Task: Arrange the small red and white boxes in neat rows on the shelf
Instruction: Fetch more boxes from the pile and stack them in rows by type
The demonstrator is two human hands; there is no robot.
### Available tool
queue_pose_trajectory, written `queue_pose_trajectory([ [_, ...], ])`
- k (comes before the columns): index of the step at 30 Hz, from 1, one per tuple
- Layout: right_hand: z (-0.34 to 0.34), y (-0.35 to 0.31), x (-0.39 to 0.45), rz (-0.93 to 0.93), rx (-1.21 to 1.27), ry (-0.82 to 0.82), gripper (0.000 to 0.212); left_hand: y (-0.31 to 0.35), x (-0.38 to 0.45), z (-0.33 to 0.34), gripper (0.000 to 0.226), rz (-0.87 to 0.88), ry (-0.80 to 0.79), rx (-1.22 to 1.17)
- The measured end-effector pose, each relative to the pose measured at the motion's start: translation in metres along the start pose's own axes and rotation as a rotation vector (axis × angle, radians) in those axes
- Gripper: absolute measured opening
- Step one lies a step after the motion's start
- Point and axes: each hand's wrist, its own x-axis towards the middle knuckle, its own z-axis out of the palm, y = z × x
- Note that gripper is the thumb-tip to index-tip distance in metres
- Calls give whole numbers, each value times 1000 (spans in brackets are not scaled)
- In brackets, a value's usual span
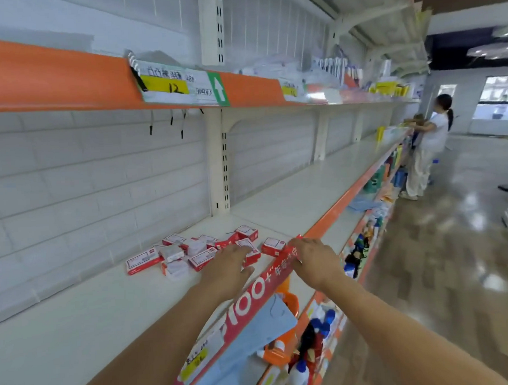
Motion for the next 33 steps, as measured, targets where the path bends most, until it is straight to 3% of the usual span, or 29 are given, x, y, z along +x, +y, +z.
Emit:
queue_pose_trajectory([
  [7,19,18,53,-102,76,-18,42,13,52,21,47,-93,-25,108],
  [12,36,16,87,-68,40,-101,43,12,76,33,45,-86,-25,170],
  [18,43,10,111,-88,122,-162,41,7,82,31,30,-128,-20,122],
  [24,41,0,121,-246,150,-219,24,-4,72,24,60,-208,28,105],
  [28,43,-2,121,-354,214,-239,27,-1,68,25,50,-376,126,155],
  [33,51,5,117,-431,181,-244,46,9,69,27,50,-513,87,228],
])
